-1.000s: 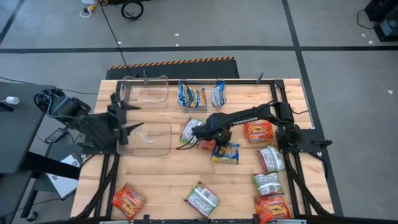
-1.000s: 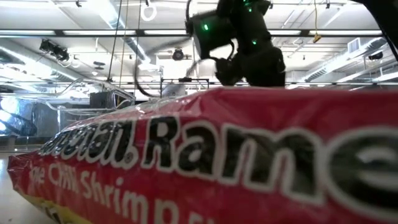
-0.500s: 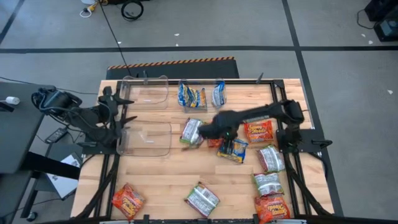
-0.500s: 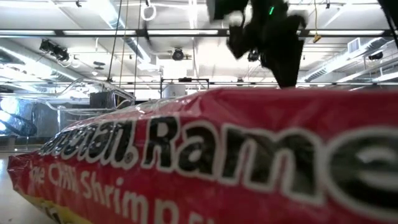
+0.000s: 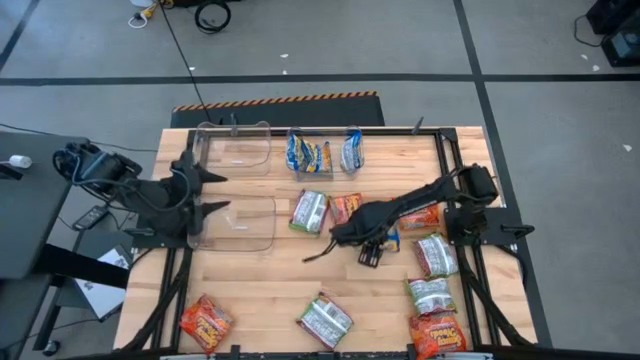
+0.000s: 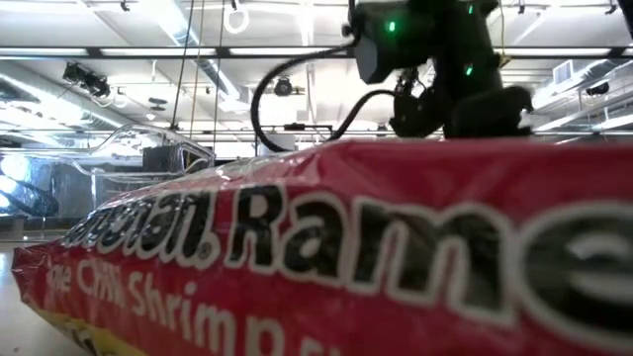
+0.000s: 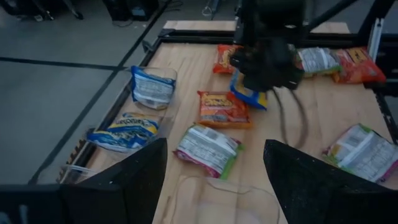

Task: Sort Maruchan noodles
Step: Put the blue noodle pack into the right transparent bin

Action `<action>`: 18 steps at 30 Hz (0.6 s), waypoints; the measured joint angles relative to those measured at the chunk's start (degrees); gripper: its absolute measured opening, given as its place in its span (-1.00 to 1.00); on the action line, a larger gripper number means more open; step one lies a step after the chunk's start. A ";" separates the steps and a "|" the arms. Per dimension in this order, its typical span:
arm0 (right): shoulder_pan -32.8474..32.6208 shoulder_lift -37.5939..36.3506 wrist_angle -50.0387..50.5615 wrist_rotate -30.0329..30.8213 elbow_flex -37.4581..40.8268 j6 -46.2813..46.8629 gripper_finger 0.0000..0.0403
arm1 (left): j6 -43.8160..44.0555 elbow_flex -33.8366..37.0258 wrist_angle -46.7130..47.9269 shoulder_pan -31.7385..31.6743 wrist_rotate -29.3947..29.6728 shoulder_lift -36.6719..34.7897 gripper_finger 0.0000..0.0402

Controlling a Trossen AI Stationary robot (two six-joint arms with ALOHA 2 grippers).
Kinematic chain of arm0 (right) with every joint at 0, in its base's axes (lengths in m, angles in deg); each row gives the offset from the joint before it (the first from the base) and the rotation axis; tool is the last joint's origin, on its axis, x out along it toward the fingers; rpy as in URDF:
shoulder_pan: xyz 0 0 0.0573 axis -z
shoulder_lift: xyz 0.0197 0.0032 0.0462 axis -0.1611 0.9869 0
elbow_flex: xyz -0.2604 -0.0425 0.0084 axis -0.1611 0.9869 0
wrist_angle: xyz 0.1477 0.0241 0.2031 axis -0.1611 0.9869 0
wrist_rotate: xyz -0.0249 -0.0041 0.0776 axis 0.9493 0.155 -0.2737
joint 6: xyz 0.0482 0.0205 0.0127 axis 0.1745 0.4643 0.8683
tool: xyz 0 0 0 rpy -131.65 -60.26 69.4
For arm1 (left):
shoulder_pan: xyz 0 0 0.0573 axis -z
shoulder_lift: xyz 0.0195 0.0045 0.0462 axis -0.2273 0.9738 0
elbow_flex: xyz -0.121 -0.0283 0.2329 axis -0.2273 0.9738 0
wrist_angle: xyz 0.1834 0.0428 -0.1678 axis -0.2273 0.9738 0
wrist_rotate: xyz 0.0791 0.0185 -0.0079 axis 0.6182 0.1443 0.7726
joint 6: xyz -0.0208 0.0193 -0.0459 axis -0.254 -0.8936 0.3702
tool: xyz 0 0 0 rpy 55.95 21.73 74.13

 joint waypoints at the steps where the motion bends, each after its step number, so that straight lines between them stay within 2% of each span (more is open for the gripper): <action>1: 0.94 -0.48 -2.16 -0.15 1.42 -0.38 0.23 | 0.41 0.00 -0.04 0.02 -0.36 0.53 0.35; 6: 5.67 -3.15 -13.23 -6.40 9.19 -1.01 0.23 | 3.19 0.00 -0.11 0.04 -2.19 2.68 0.35; 8: 6.33 -4.08 -14.31 -5.66 9.73 -1.87 0.23 | 4.19 0.00 -0.13 0.04 -3.23 3.60 0.35; 12: 4.12 -7.60 -13.45 2.71 7.63 -8.15 0.21 | 4.19 0.00 -0.12 0.06 -4.04 5.05 0.35; 15: -0.08 -10.96 -11.74 9.76 5.96 -14.43 0.21 | 4.20 0.00 -0.11 0.04 -4.04 5.85 0.35; 18: -4.93 -12.23 -10.70 13.49 6.06 -20.04 0.21 | 4.20 0.00 -0.11 0.04 -3.98 6.48 0.35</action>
